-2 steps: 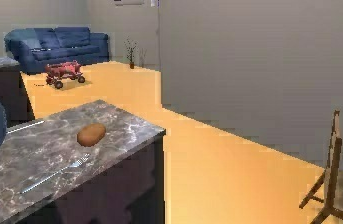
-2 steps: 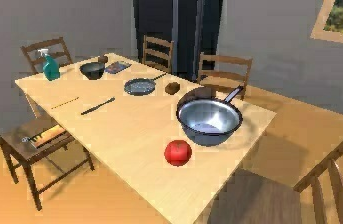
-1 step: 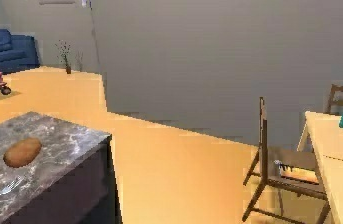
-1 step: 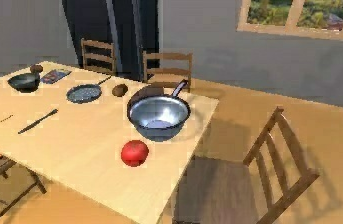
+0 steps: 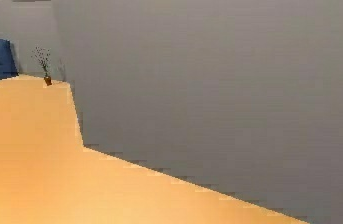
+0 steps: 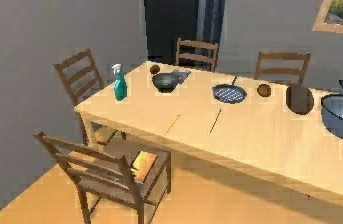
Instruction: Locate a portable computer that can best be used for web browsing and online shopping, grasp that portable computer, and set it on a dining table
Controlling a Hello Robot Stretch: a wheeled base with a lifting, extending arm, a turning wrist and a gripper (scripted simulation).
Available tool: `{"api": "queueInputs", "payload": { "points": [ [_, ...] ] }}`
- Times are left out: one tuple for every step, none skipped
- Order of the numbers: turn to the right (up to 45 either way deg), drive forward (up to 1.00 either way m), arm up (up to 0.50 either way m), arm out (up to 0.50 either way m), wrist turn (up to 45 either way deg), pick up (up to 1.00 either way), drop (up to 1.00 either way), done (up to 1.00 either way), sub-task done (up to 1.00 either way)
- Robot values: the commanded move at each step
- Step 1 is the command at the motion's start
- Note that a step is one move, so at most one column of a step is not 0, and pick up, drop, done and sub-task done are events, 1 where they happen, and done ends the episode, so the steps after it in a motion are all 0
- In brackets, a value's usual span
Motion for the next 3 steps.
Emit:
{"api": "queueInputs", "payload": {
  "points": [
    [6.0,0.00,0.00,0.00,0.0,0.00,0.00,0.00,0.00],
    [0.0,0.05,0.00,0.00,0.0,0.00,0.00,0.00,0.00],
    [-45.0,0.00,0.00,0.00,0.0,0.00,0.00,0.00,0.00]
  ]
}}
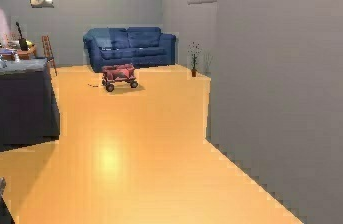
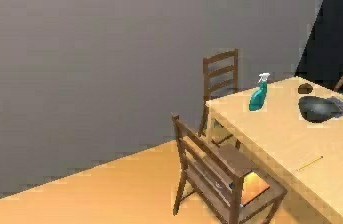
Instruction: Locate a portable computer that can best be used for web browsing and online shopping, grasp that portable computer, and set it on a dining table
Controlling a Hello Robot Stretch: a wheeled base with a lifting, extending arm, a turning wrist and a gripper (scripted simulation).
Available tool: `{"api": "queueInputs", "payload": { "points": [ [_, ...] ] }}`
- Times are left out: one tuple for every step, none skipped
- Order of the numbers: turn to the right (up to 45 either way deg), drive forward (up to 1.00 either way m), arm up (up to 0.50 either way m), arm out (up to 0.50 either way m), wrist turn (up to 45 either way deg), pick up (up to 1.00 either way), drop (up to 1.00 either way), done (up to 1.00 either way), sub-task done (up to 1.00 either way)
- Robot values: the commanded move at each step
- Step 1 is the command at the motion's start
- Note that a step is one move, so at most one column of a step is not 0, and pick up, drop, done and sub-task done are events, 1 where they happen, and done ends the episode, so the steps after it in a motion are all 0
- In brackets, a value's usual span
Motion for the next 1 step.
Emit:
{"api": "queueInputs", "payload": {
  "points": [
    [-21.0,0.00,0.00,0.00,0.0,0.00,0.00,0.00,0.00]
  ]
}}
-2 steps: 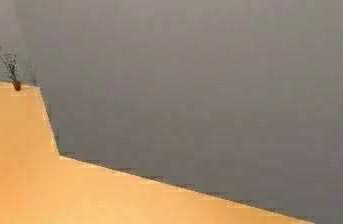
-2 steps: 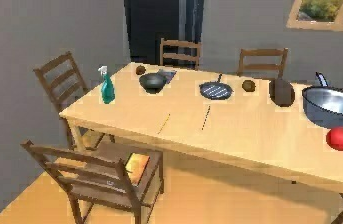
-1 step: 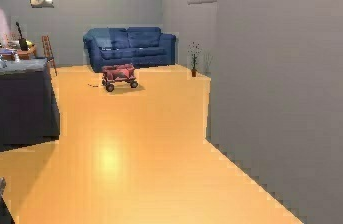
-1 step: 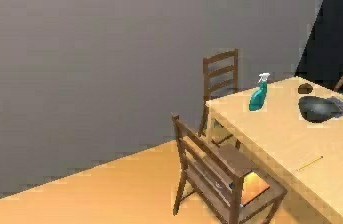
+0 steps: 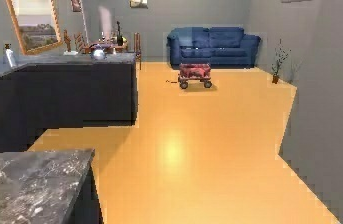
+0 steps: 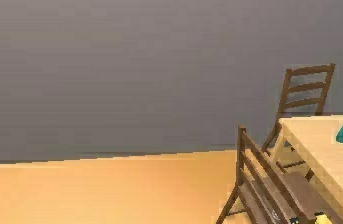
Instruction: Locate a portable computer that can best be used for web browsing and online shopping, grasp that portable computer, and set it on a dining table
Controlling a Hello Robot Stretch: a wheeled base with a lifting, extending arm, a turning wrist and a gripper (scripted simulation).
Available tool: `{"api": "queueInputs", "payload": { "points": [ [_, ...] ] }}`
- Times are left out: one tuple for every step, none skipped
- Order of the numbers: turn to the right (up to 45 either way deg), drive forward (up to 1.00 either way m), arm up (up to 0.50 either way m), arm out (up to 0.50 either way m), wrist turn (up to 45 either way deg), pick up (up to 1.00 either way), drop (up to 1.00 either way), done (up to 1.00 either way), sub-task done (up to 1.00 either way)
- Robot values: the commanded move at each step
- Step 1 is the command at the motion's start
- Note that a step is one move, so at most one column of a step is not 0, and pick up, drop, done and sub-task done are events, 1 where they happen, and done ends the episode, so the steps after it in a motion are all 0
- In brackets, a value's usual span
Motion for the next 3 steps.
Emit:
{"api": "queueInputs", "payload": {
  "points": [
    [0.0,1.00,0.00,0.00,0.0,0.00,0.00,0.00,0.00],
    [0.0,1.00,0.00,0.00,0.0,0.00,0.00,0.00,0.00],
    [0.0,1.00,0.00,0.00,0.0,0.00,0.00,0.00,0.00]
  ]
}}
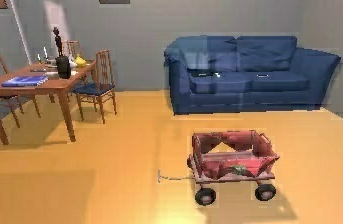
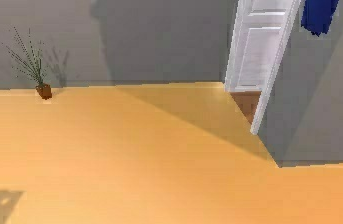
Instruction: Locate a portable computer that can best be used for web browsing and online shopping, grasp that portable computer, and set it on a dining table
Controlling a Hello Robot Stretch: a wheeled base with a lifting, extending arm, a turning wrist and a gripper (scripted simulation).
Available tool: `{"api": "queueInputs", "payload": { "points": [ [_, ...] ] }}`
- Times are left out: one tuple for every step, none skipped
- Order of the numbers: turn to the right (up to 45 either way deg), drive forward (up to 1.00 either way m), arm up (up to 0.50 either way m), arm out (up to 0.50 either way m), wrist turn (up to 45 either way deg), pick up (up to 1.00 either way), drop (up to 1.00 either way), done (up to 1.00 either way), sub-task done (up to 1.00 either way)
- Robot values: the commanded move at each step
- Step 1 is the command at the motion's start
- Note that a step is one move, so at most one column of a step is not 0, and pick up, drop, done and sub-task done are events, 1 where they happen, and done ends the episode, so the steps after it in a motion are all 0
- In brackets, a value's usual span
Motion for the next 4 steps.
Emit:
{"api": "queueInputs", "payload": {
  "points": [
    [-6.0,0.00,0.00,0.00,0.0,0.00,0.00,0.00,0.00],
    [0.0,0.40,0.00,0.00,0.0,0.00,0.00,0.00,0.00],
    [-27.0,0.00,0.00,0.00,0.0,0.00,0.00,0.00,0.00],
    [0.0,0.95,0.00,0.00,0.0,0.00,0.00,0.00,0.00]
  ]
}}
